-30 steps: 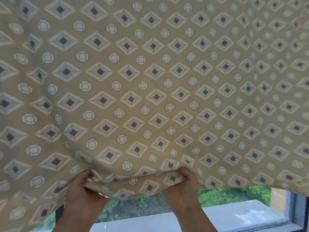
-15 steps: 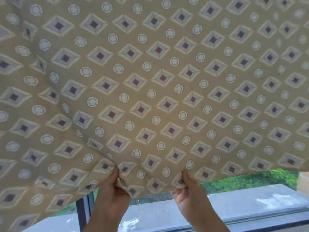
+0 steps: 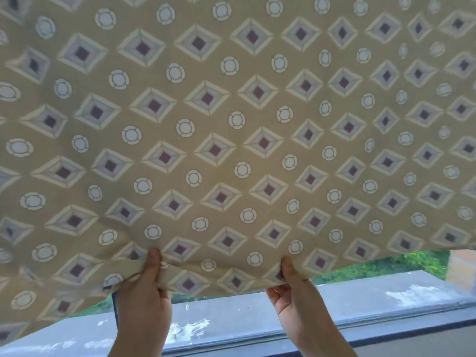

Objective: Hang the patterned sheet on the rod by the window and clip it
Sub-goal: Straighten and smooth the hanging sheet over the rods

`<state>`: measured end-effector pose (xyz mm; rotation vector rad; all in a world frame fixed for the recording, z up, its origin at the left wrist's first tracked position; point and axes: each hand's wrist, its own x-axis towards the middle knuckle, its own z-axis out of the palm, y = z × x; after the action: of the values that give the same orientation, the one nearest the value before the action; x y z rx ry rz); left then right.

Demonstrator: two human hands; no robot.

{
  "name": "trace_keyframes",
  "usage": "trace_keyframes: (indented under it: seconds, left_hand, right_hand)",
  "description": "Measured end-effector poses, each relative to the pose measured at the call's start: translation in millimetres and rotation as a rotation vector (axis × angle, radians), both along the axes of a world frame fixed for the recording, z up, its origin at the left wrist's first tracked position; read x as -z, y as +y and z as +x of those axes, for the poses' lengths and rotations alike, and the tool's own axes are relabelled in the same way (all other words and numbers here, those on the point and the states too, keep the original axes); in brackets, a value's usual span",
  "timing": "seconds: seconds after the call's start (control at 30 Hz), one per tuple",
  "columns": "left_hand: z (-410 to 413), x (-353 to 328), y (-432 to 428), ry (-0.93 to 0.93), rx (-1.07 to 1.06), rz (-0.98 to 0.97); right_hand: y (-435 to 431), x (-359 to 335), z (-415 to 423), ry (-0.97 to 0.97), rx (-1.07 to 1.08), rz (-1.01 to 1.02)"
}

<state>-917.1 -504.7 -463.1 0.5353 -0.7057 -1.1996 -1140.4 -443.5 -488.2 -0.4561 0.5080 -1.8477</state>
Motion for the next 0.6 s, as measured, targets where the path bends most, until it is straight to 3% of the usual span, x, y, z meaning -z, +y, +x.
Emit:
trace_keyframes:
  seconds: [0.13, 0.2, 0.23, 0.27, 0.33, 0.37, 0.47, 0.6]
  left_hand:
    - [9.1, 7.6, 0.3, -0.119, 0.031, 0.000]
    - [9.9, 1.8, 8.2, -0.199, 0.214, 0.021]
    - [12.8, 1.7, 3.3, -0.113, 0.310, -0.022]
    - [21.2, 8.0, -1.6, 0.032, 0.527, -0.183]
    - [37.4, 21.9, -5.4, 0.011, 0.113, -0.006]
    - [51.7, 20.0, -13.8, 0.230, 0.318, -0.031]
    - [74.7, 17.0, -37.9, 0.423, 0.605, -0.142]
    - [70.0, -7.5, -32.0, 0.450, 0.562, -0.033]
  right_hand:
    - [2.3, 2.3, 9.7, -0.025, 0.001, 0.028]
    - [4.5, 1.4, 16.1, -0.040, -0.016, 0.043]
    - [6.1, 1.1, 16.9, -0.046, -0.020, 0.056]
    - [7.2, 0.7, 16.6, -0.044, -0.027, 0.070]
    - [8.8, -1.6, 12.8, -0.040, -0.027, 0.080]
    - [7.7, -2.7, 10.2, -0.044, -0.011, 0.090]
    - [8.5, -3.1, 7.7, -0.061, -0.018, 0.101]
    - [16.2, -3.5, 4.3, -0.122, -0.083, 0.048]
